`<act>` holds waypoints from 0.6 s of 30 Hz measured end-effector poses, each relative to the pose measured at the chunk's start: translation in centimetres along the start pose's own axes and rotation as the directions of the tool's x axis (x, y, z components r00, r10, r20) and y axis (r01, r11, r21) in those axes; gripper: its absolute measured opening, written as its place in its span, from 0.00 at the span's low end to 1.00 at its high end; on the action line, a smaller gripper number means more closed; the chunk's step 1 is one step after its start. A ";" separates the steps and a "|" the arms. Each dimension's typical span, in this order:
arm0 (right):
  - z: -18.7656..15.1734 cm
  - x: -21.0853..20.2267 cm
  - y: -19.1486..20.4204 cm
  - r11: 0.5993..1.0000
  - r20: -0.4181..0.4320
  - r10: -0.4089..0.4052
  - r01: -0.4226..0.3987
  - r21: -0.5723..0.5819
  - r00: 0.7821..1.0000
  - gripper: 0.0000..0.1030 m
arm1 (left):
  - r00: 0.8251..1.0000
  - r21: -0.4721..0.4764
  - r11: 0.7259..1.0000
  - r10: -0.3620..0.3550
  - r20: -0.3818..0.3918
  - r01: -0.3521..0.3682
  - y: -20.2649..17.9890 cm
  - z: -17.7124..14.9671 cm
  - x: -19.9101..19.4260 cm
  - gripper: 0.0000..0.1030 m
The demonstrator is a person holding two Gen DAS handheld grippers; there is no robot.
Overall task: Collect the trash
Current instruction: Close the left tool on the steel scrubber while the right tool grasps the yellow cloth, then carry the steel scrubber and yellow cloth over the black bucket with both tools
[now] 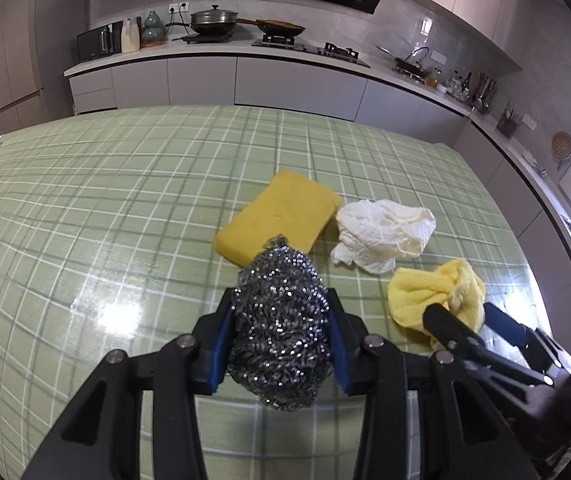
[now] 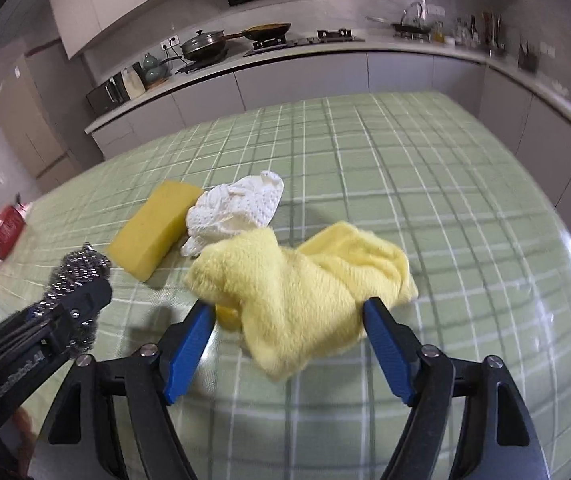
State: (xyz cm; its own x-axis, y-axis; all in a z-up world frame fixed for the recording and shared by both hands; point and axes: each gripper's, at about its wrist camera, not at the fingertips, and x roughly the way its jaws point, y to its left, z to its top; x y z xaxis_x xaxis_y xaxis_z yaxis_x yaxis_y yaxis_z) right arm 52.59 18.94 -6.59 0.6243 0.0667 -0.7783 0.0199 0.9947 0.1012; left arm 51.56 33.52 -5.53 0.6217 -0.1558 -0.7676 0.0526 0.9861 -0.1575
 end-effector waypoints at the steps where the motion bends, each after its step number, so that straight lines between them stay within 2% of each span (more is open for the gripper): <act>1: 0.1 0.3 0.3 1.000 0.009 -0.022 0.022 -0.019 1.000 0.79 | 1.000 0.000 1.000 0.003 -0.002 -0.003 0.0 -0.1 0.0 0.42; 3: 0.2 1.1 0.4 0.999 0.013 -0.030 0.031 -0.038 0.999 0.79 | 1.000 0.001 1.000 0.006 -0.006 -0.006 0.0 -0.1 0.1 0.42; 5: 0.1 1.8 0.1 0.999 0.000 -0.033 0.033 -0.035 0.999 0.58 | 1.000 0.005 1.000 0.011 -0.008 -0.011 0.0 -0.3 0.0 0.42; 9: -0.1 1.8 -0.6 1.000 0.002 -0.008 0.008 -0.005 1.000 0.46 | 1.000 0.013 1.000 0.011 -0.006 -0.011 -0.1 -0.6 -0.4 0.42; 18: -2.5 -4.1 -2.6 0.998 0.075 0.004 -0.009 0.070 0.997 0.45 | 0.999 0.062 0.997 -0.042 0.034 0.040 -1.1 -2.3 -4.4 0.42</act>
State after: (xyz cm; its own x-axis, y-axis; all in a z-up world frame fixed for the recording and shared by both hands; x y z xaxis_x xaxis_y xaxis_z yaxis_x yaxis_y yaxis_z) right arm 48.07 16.31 -5.18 0.6814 0.0641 -0.7291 0.0691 0.9861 0.1512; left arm 46.96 33.01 -3.39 0.6453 -0.1953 -0.7385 0.1261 0.9807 -0.1492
